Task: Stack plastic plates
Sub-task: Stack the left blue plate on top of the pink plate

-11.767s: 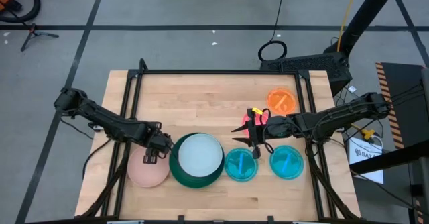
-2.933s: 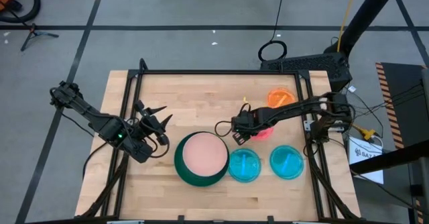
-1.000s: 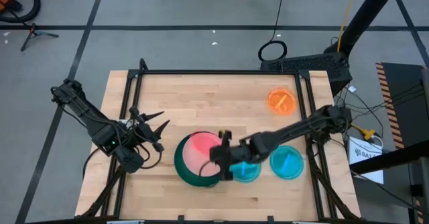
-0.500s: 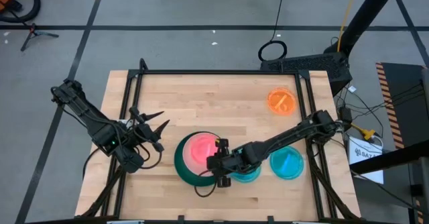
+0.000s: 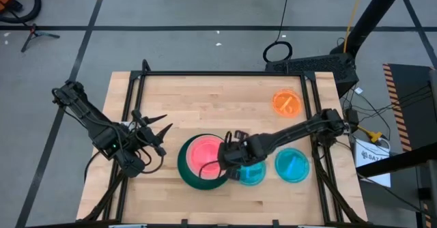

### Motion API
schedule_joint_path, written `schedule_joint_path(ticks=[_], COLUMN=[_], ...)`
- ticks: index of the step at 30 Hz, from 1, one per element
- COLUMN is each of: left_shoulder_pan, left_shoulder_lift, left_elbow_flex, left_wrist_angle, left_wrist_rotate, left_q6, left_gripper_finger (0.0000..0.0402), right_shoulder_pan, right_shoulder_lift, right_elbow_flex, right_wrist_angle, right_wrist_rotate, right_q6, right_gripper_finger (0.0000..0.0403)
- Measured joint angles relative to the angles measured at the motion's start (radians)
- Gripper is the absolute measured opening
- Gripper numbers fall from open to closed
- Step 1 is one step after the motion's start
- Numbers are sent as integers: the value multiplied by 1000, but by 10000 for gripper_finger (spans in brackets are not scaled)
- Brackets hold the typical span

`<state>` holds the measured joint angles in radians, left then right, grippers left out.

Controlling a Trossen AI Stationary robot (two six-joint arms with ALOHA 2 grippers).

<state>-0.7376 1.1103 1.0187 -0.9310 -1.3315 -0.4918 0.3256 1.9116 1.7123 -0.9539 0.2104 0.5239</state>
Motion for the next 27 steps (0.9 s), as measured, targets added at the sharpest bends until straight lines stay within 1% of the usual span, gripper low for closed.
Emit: schedule_joint_path(ticks=[3,6,9,12,13,16,21,23,25,27], left_shoulder_pan=[0,-4,-4,-4,-4,-4,-4,-4,-1,5], left_shoulder_lift=[0,0,0,0,0,0,0,0,0,0], left_elbow_flex=[0,0,0,0,0,0,0,0,0,0], left_wrist_angle=[0,0,0,0,0,1,1,1,1,1], left_wrist_rotate=[0,6,25,31,30,31,31,31,31,29], left_q6=[5,-2,-16,-20,-20,-22,-50,-54,-53,-53], left_gripper_finger=[179,179,179,179,179,179,179,179,179,179], right_shoulder_pan=[-15,-4,11,15,16,16,-8,-19,-31,-43], right_shoulder_lift=[-1,-1,-26,-94,-123,-214,-382,-439,-490,-527], right_elbow_flex=[-5,-30,-70,-133,-164,-287,-573,-694,-808,-904], right_wrist_angle=[-96,-141,-123,-69,-41,67,297,391,496,597], right_wrist_rotate=[-78,-85,-85,-74,-49,3,24,25,15,-31], right_q6=[29,-17,-64,-98,-110,-139,-141,-111,-45,21], right_gripper_finger=[125,125,125,125,125,125,125,125,125,126])
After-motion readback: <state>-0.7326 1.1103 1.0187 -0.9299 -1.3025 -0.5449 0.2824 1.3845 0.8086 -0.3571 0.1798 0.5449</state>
